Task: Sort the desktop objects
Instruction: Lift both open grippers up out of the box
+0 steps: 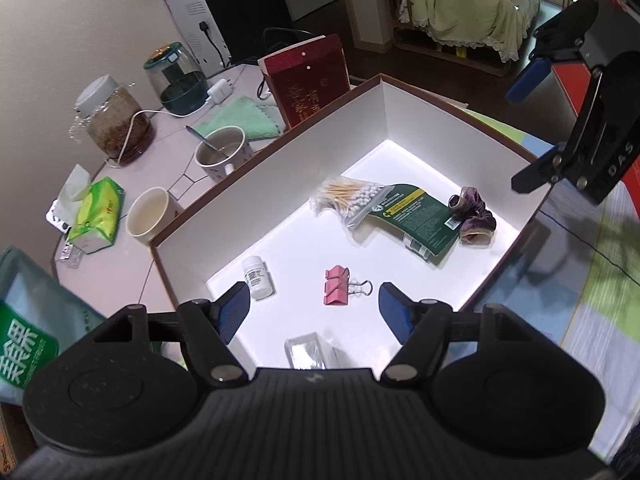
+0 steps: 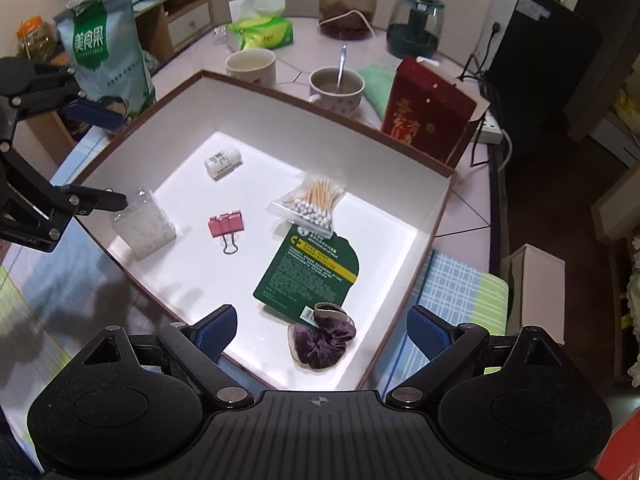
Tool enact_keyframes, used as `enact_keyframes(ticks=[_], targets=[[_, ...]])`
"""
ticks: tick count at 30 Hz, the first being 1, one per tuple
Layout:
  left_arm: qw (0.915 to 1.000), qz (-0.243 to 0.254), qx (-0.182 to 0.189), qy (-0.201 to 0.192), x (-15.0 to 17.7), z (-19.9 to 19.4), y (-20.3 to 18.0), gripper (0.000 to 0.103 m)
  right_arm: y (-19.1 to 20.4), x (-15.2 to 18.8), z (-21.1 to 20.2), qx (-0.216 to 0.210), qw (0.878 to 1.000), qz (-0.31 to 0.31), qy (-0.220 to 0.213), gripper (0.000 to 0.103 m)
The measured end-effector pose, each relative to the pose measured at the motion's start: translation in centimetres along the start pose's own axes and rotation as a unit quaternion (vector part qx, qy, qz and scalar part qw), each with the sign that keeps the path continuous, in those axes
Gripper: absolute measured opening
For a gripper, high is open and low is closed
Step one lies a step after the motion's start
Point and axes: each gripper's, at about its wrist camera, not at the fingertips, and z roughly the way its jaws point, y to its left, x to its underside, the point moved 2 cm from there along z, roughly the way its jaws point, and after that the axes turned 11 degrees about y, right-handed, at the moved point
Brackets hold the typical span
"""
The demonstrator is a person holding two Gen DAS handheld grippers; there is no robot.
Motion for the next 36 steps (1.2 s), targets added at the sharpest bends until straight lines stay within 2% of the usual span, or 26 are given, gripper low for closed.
enact_keyframes(ticks=[12, 17, 20, 30, 36], targets=[[0.9994, -0.021, -0.026, -0.007, 2.5, -2.6, -0.7, 0.068, 0.2, 2.3, -2.8, 0.001, 0.998, 0.036, -0.051, 0.094], [0.9976, -0.030, -0.062, -0.009, 3.3, -3.7, -1.1, 0.069, 0.0, 3.3, -3.6, -0.006, 0.995, 0.067, -0.078, 0.094], [0.9961, -0.031, -0.082, -0.015, 3.8, -4.4, -1.5, 0.078, 0.0, 3.9, -4.2, -0.016, 0.992, 0.084, -0.092, 0.094], [0.9947, -0.044, -0.091, -0.021, 5.3, -6.3, -2.3, 0.078, 0.7, 6.1, -5.5, -0.031, 0.986, 0.116, -0.118, 0.094], [0.9943, -0.060, -0.083, -0.029, 6.9, -7.4, -3.1, 0.080, 1.0, 7.8, -6.5, -0.036, 0.981, 0.135, -0.134, 0.094]])
